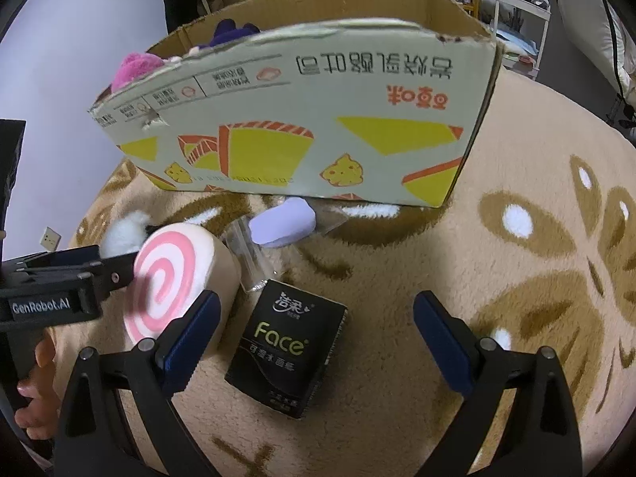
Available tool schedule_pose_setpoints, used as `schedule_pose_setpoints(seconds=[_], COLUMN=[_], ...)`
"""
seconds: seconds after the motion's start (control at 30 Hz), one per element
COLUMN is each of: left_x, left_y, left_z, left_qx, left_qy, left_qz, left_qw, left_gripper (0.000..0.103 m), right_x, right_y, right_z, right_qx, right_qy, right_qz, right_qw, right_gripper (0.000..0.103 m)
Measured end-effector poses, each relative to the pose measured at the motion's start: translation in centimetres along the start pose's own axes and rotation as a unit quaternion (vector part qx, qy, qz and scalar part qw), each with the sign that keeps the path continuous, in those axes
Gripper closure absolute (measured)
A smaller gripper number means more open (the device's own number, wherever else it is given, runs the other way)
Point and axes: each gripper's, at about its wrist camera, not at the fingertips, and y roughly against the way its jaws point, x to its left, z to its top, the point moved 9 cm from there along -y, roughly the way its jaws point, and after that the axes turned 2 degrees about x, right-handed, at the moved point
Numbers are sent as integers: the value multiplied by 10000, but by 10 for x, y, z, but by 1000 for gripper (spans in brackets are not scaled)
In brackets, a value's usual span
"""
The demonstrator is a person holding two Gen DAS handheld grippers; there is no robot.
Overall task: Organize soft objects
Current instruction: 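Lower the left tool onto the white fluffy plush while the right tool approaches the black Face tissue pack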
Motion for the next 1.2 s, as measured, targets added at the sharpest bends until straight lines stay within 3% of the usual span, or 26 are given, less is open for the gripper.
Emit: schedule_pose_setpoints(seconds=[0.23,0.3,0.5,1.2], left_x=[1,-2,-12,-14], left_y=[-4,-4,-1,-2], left_z=[2,2,3,7], left_qx=[14,-17,-166,-233], left_qy=[68,18,-195,-324], left_qz=[-116,-138,-144,118], left_qw=[9999,9999,9996,9991], left_gripper=[7,16,29,28], right_x=[-1,-2,-2,3], right_y=[-9,-12,-16,-29], right_z=[-3,-5,-4,-6], right_qx=[181,233,271,346], right_qy=[39,28,23,82], right_qz=[-143,-182,-181,-223], right_qw=[9997,9996,9995,9991], right_gripper=[1,1,1,1])
